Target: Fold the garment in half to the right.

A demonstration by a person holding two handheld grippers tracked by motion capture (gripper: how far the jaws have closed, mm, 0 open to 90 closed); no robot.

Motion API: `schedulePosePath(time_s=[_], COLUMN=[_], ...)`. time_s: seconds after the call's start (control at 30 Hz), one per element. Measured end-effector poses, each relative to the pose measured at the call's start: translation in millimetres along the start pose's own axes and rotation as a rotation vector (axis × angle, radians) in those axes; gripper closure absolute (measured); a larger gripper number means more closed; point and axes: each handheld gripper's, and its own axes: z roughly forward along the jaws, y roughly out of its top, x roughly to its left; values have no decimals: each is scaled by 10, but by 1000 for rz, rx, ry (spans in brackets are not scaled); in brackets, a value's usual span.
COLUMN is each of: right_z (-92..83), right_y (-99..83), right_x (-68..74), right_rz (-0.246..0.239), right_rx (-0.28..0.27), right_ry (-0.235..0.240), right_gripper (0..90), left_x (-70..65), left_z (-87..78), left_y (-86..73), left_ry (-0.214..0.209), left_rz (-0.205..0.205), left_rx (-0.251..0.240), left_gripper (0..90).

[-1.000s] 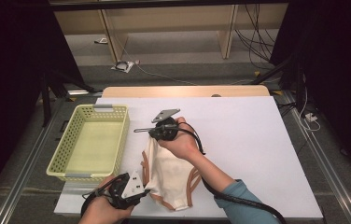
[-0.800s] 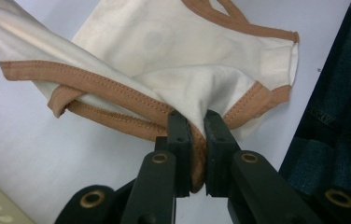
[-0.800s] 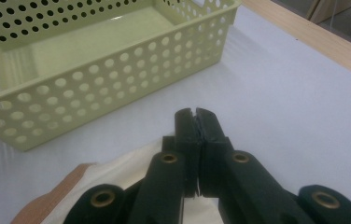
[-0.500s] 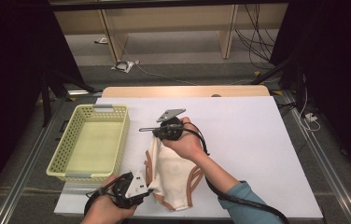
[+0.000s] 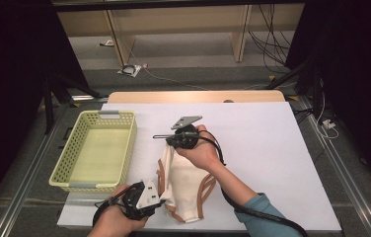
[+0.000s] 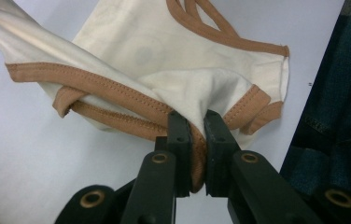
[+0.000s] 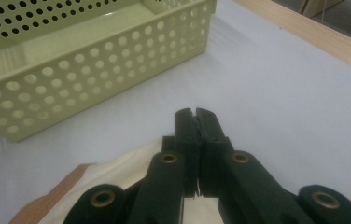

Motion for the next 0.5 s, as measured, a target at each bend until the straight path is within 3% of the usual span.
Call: schedulePosePath(time_s=[0.5], right_z=[-47], right_y=[-54], right_x=[-50], right_rz=[11], right_rx=[1], right_ry=[-4], right_gripper=[892], left_x=[-3], left_z=[10], left_y=[39], left_ry=[-6], left_rz=[10], left_rx=[2], left_gripper=[830])
